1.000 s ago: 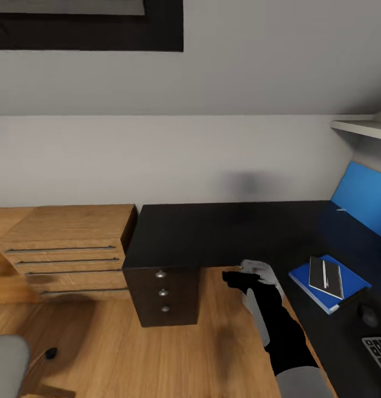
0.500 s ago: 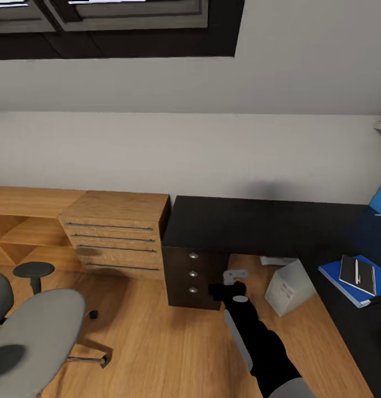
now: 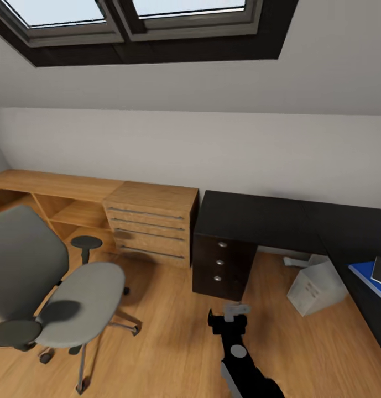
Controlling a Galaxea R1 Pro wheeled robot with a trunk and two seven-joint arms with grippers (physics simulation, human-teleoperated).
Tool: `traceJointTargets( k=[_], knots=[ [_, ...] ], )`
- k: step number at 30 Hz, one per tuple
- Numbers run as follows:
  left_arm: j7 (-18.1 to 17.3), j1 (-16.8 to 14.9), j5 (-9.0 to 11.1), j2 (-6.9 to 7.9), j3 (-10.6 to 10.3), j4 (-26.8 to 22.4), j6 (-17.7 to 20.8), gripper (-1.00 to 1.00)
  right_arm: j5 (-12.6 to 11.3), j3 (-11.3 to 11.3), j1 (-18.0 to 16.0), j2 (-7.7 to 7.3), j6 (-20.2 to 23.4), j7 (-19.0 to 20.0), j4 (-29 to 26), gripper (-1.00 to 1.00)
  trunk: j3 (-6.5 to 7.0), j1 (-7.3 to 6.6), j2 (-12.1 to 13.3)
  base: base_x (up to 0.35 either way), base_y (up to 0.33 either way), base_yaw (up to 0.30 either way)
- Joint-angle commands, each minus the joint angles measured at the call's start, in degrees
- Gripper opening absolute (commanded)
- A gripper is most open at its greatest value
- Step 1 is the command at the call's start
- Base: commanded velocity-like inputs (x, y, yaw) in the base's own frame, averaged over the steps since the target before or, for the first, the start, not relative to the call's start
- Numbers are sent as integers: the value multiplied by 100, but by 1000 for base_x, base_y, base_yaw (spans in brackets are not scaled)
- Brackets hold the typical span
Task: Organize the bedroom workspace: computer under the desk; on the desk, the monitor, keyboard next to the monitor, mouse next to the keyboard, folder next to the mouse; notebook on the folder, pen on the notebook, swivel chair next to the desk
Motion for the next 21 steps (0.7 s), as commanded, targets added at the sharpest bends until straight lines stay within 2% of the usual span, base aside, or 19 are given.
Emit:
traceJointTargets(
  k=[1,2,5,6,7,8,12,18,21],
  knots=[
    [41,-1,59,8,-33,-6,-30,100,-35,20,39,-9,-186,-105,145,100,-2,-2,-6,-327,27,227],
    [41,-1,58,6,-37,-5,-30,100,-36,19,131,-19,-844,-312,665,100,4,-2,-6,-325,17,180],
    [41,-1,60,5,-39,-5,-30,100,-33,22,180,-21,-1559,-506,1263,100,25,-2,-6,-284,11,122],
    [41,-1,61,4,-40,-5,-30,100,-29,28,206,-21,-2347,-654,1934,100,33,-2,-6,-126,5,49],
    [41,-1,61,4,-41,-5,-30,100,-29,29,212,-21,-2587,-688,2141,100,42,-2,-6,-101,4,39],
    [41,-1,65,2,-41,-5,-33,100,-29,28,222,-26,-3200,-754,2697,100,50,-2,-6,-52,2,20],
    [41,-1,73,3,-41,0,-37,100,-32,20,230,-96,-3946,-801,3390,100,86,-2,-6,-28,1,11],
    [41,-1,78,4,-41,56,-38,100,-42,27,235,-377,-4820,-813,4081,100,140,-2,-6,-8,0,43],
    [48,-1,84,3,-41,113,-32,100,-61,31,238,-467,-5833,-814,4826,100,167,-2,-6,-2,0,87]
  ],
)
